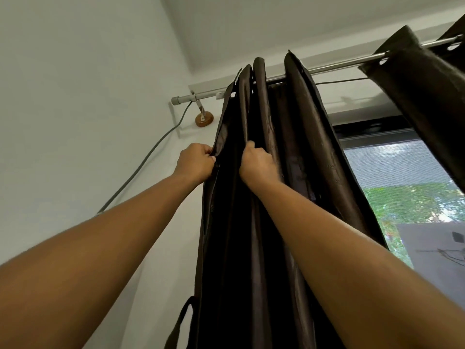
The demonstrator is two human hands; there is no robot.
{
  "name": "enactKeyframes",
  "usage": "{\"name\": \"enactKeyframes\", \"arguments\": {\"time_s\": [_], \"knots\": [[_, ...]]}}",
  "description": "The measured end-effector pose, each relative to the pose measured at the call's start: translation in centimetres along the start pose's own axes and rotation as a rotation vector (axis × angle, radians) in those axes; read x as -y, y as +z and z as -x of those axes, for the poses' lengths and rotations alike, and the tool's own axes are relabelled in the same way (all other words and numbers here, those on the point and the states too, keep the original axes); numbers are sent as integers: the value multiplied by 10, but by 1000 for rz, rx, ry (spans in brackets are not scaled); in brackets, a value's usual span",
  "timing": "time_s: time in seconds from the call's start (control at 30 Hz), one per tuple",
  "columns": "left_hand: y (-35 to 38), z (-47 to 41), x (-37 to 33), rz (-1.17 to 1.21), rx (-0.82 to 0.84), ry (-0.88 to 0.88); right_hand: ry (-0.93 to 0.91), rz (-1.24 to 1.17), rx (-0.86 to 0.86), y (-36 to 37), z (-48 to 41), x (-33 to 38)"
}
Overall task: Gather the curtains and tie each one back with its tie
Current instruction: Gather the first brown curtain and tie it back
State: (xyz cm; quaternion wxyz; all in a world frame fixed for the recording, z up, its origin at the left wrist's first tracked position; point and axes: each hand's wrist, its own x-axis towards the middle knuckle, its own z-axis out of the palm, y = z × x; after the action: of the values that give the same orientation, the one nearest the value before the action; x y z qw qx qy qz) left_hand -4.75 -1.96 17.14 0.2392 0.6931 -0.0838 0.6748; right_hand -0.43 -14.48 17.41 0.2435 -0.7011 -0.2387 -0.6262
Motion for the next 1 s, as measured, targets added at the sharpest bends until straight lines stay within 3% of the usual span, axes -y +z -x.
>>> {"name": "enactKeyframes", "arguments": {"time_s": [0.1,0.37,0.63,0.8,0.87,0.93,1.0], "knots": [[-3,-1,-6,27,-6,0,-59,-43,-89,1,9,1],[7,4,-17,157,13,-49,-200,-186,-113,-4,26,20],[4,7,-15,403,48,-184,-235,-180,-70,6,49,16],[5,1,-14,300,52,-174,-278,-200,91,-4,43,7],[7,0,-13,253,57,-142,-200,-192,-92,-15,29,-4],[12,3,-16,184,28,-69,-114,-38,-296,-21,11,-14],[18,8,-18,126,-26,-7,-58,86,-274,-20,-6,-16]]}}
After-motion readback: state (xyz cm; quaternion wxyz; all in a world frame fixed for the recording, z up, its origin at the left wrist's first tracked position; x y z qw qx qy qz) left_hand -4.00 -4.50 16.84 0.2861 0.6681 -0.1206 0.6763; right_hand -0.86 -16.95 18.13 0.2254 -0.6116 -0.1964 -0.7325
